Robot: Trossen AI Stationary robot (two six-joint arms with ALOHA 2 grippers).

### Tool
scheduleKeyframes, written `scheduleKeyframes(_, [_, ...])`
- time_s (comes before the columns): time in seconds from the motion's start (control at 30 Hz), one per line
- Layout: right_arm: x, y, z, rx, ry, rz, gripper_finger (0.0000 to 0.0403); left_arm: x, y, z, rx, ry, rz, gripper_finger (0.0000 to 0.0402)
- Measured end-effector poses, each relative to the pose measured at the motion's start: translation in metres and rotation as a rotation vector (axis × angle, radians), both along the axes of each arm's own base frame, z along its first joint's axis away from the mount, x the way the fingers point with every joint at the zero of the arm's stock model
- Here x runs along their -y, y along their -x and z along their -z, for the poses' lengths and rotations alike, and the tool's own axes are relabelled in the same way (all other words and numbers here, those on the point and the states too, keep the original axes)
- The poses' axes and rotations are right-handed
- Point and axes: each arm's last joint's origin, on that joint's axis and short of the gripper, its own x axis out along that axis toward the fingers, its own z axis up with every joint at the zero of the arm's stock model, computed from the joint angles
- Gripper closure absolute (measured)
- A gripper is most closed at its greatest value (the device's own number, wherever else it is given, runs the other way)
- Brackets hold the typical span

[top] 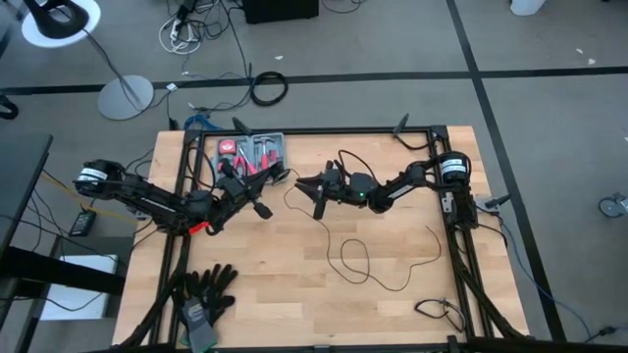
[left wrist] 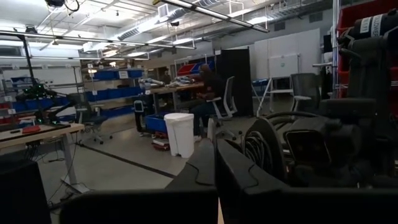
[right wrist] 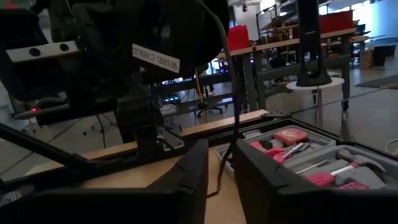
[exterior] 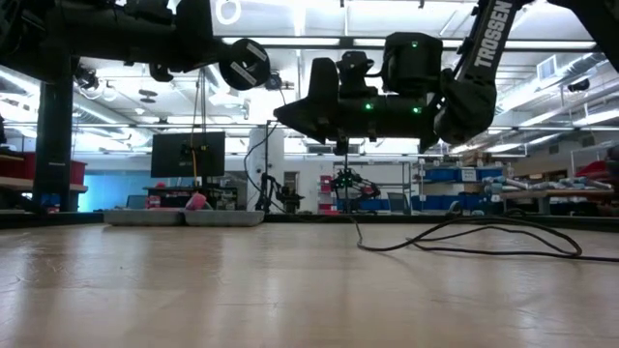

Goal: Coil cords
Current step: Coil the black wire onto the spool

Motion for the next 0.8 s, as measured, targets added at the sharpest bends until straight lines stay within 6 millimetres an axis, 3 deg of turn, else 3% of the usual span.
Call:
scheduleKeyframes(0.17, [0.000,0.000,0.001,-0.018,0.015,0.000,0.0391,0.000,0.000,0.000,0.000,0.000,0.000,0.0402])
scheduleKeyframes(0.4, [0.001,-0.002,0.009,-0.103,-0.017,0.071,0.0400,0.000,0.000,0.000,0.009,0.008,-0.003,0.0402])
scheduleKeyframes(0.6, [0.000,-0.034,-0.002,-0.307,0.027,0.027,0.0401,-0.006,0.001,0.003,0.044,0.101,-0.068,0.0402])
scheduleKeyframes(0.8, [-0.003,-0.062,-0.029,-0.434,0.172,-0.073,0.0402,-0.010,0.002,0.010,0.023,0.171,-0.205,0.0402])
